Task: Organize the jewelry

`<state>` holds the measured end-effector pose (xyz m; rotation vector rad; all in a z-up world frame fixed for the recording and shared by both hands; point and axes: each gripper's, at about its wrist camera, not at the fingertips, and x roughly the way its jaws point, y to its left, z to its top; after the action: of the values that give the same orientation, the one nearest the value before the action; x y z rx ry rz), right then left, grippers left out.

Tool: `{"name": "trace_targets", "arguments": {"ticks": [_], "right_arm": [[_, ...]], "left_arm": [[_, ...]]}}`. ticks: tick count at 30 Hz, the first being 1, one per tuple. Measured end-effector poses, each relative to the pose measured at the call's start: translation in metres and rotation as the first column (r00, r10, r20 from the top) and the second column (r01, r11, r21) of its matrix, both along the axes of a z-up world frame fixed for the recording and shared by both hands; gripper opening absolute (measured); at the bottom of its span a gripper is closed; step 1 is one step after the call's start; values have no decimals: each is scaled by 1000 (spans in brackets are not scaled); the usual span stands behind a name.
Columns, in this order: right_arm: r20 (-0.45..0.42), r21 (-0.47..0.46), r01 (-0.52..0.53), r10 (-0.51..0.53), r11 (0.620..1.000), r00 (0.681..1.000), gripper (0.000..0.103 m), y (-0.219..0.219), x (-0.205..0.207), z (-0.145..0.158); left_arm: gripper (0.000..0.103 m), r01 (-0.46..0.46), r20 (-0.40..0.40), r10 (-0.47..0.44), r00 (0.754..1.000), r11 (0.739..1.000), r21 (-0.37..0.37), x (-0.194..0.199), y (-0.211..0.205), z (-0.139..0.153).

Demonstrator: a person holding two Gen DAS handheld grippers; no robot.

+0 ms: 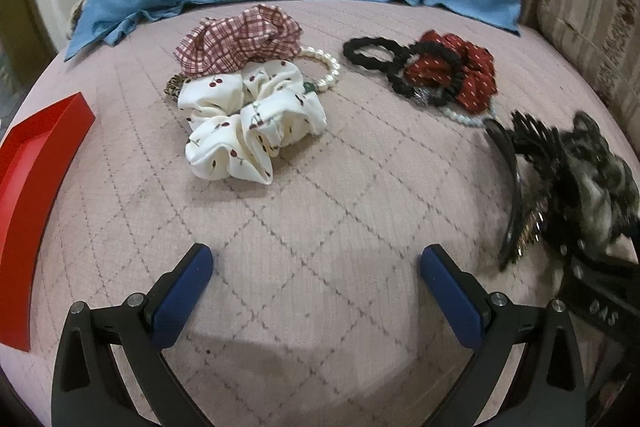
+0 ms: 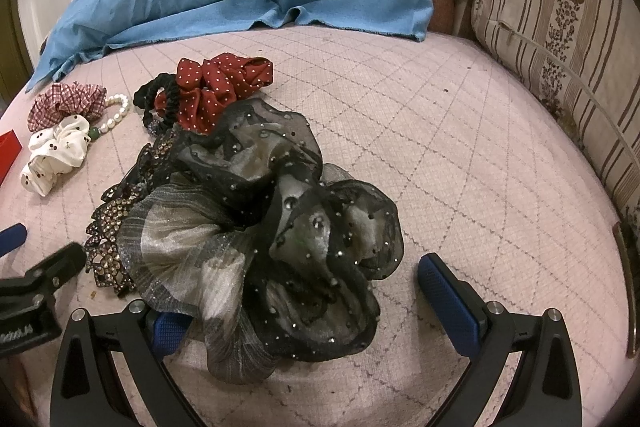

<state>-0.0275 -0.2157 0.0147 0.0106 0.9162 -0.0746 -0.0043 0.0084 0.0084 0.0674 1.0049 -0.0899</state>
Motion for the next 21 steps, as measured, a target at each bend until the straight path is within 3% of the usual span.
{"name": "trace_targets", "arguments": {"ticks": [12, 21], "right_arm": [[-16, 70, -12, 13, 998, 1000, 103, -6, -3, -2], [-85, 40, -23, 27, 999, 996, 103, 1, -30, 1]], "left_arm": [[103, 67, 4, -67, 998, 998, -15, -49, 6, 2], [103, 93, -9, -93, 996, 996, 2, -73, 10, 3]]}}
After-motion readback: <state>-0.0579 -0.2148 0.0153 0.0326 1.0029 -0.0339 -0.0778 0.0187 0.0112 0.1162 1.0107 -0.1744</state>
